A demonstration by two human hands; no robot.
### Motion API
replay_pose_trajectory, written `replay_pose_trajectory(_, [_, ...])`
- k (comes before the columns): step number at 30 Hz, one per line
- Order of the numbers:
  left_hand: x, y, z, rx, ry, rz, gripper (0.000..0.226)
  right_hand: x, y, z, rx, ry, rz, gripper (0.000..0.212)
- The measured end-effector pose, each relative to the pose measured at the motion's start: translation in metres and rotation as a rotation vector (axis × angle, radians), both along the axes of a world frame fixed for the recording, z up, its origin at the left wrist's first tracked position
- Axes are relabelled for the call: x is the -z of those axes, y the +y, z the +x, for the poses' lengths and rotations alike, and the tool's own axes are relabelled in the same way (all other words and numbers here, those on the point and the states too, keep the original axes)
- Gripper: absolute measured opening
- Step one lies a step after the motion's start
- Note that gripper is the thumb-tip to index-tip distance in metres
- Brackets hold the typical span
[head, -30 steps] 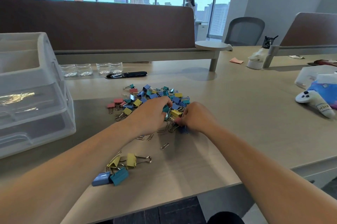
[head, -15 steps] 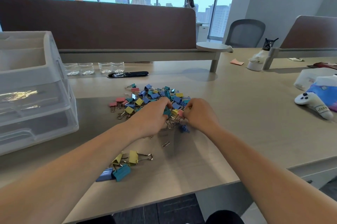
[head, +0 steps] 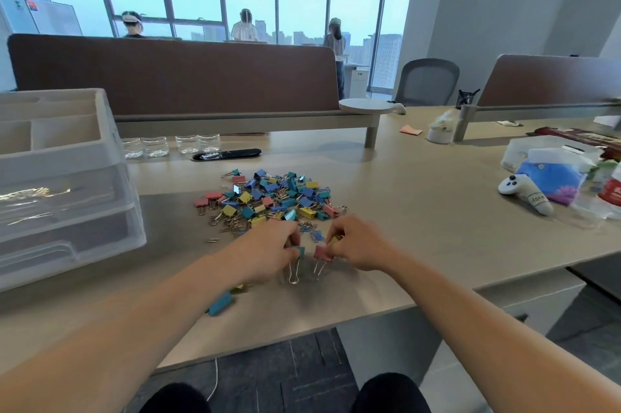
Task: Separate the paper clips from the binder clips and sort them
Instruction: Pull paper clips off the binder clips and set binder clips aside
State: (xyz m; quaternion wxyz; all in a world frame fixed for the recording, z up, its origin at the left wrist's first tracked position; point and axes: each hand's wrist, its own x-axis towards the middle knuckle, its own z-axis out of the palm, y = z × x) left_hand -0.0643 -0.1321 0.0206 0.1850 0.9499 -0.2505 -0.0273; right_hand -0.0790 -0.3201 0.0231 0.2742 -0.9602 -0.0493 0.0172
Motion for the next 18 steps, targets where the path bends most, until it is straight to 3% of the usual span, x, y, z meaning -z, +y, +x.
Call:
replay_pose_trajectory(7, [0.006,0.003,-0.017,0.053,-0.082,0.09,0.008,0.005,0.01,-0.019,-0.06,0.05,-0.065,0.008])
replay_pose_trajectory(13, [0.011,0.003,-0.019,0.083,-0.095,0.138,0.017,0.001,0.008,-0.019,-0.028,0.019,-0.069,0.019])
replay_pose_trajectory(18, [0.01,-0.001,-0.015,0.08,-0.103,0.076,0.014,0.006,0.006,-0.013,-0.029,0.06,-0.073,0.019])
